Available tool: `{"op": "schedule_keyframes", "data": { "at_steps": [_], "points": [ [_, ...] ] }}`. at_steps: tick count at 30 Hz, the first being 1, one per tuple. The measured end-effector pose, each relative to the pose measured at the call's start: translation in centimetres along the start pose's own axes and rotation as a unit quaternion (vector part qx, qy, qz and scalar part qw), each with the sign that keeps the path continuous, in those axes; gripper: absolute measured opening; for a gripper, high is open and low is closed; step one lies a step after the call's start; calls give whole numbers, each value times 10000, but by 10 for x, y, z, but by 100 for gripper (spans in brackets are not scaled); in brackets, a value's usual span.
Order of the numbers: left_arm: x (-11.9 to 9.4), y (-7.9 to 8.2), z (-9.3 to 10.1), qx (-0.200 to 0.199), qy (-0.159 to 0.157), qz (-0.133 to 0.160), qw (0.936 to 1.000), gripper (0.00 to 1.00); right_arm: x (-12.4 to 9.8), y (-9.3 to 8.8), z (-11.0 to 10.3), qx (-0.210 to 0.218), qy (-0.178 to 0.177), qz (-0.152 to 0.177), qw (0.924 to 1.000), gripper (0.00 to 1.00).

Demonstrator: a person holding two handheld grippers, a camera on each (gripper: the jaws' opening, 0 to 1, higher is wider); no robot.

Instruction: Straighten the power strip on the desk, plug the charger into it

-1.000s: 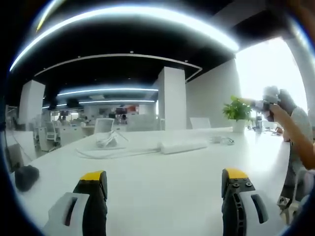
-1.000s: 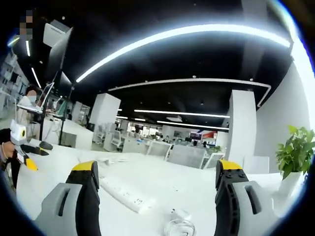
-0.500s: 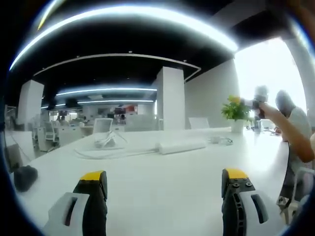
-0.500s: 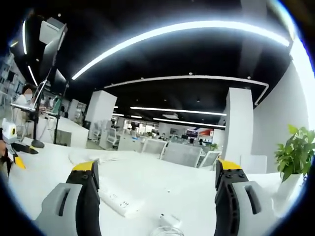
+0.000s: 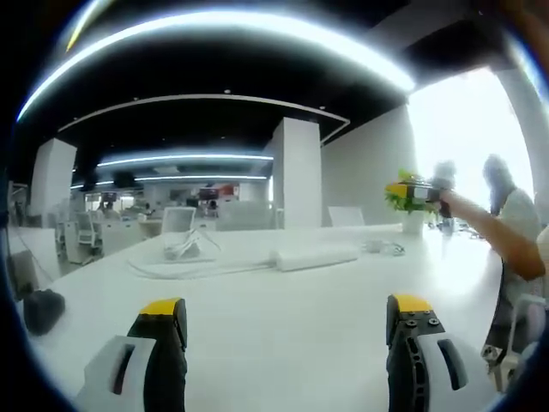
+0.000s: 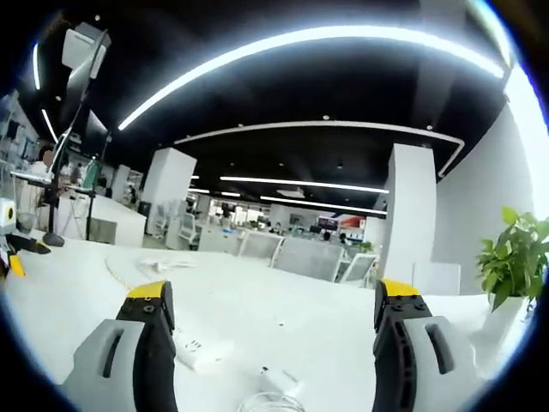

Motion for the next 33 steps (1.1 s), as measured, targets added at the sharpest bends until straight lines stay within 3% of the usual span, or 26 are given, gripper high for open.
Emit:
{"op": "schedule_keyframes", "data": {
  "at_steps": [27,33],
  "points": [
    [2,-5,3,-2,-18,-40,10000,99,24,-37,11,-46,1,-9,10000,100],
    [1,-4,5,13,-37,-37,10000,99,31,-46,16,128,4,21,9999,100]
  ]
}}
Point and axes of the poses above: the point that each gripper's makers call its tool centre point, and the gripper's own axes: x roughly forward along the fingers, z roughly to its right, y roughly out of its top, the point moved 3 cm from there along -x, roughly backward along the fingers, and after that the axes turned 11 degrees about -x, right-handed, at the moved point
